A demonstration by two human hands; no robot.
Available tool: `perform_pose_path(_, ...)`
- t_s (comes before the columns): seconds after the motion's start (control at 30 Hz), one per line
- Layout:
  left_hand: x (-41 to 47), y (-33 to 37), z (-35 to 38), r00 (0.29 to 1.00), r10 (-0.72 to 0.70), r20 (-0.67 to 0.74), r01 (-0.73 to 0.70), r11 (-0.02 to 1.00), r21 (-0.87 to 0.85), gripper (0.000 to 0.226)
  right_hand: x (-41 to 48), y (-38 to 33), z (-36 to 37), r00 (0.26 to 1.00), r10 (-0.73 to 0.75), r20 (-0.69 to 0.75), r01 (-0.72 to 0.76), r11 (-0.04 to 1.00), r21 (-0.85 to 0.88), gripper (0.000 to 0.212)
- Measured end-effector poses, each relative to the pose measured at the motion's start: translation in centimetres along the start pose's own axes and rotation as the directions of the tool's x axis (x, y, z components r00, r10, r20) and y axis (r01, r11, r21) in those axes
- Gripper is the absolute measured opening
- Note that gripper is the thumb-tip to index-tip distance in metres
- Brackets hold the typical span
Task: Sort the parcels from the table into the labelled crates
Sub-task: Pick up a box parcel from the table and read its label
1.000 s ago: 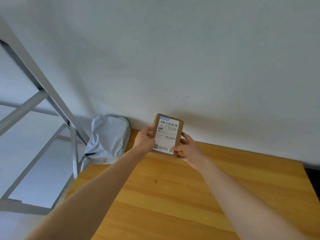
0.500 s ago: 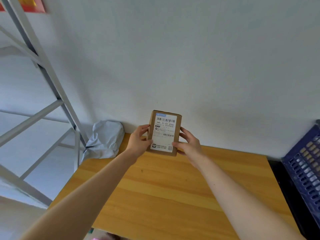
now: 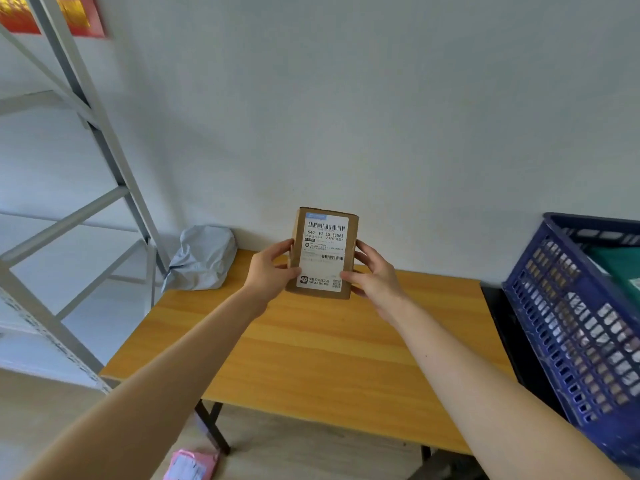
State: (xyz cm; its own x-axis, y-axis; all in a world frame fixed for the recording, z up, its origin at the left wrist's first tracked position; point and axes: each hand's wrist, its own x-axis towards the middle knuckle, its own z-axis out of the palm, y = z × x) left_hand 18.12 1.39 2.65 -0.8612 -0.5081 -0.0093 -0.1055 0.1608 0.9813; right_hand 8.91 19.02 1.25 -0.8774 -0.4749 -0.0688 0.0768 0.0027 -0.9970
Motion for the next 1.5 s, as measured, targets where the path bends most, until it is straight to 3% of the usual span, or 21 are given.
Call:
perform_pose_path(0.3, -1.3, 1.7, 2.2, 0.987, 0.053, 0.15, -0.046, 0.998, -0.045, 0.064, -4.8, -1.8, -2.6, 0.985, -0.06, -0.161, 0.055, 0.998, -0.038, 0.074)
perform_pose_path(0.53, -1.9, 1.7, 4.4, 0.94, 0.045, 0.34, -0.017, 0.996, -0.085, 0.066, -9.2, -1.4, -4.3, 0.945, -0.059, -0.321, 0.044, 0.998, -0.053, 0.074)
perform_pose_path(0.83, -4.8, 2.2, 10.9, 0.81, 0.056, 0.583, -0.014, 0.997, -0.076, 0.066, -16.7, -0.6, -8.3, 0.824, -0.038, -0.566, -0.016, 0.996, -0.09, 0.074)
perform_pose_path(1.1, -9.1, 3.5, 17.0, 0.668, 0.09, 0.738, -0.038, 0.996, -0.086, 0.07, -23.4, -0.5, -12.3, 0.691, -0.05, -0.721, 0.005, 0.998, -0.065, 0.05)
perform_pose_path(1.23, -12.2, 3.6, 20.6, 0.615, 0.095, 0.783, -0.055, 0.995, -0.078, 0.069, -27.1, 0.5, -15.1, 0.622, -0.036, -0.782, 0.012, 0.999, -0.036, 0.054)
perform_pose_path(1.5, -18.5, 5.0, 28.4, 0.551, 0.088, 0.83, -0.105, 0.994, -0.035, 0.066, -34.0, 1.8, -21.8, 0.565, -0.024, -0.824, 0.062, 0.998, 0.013, 0.06)
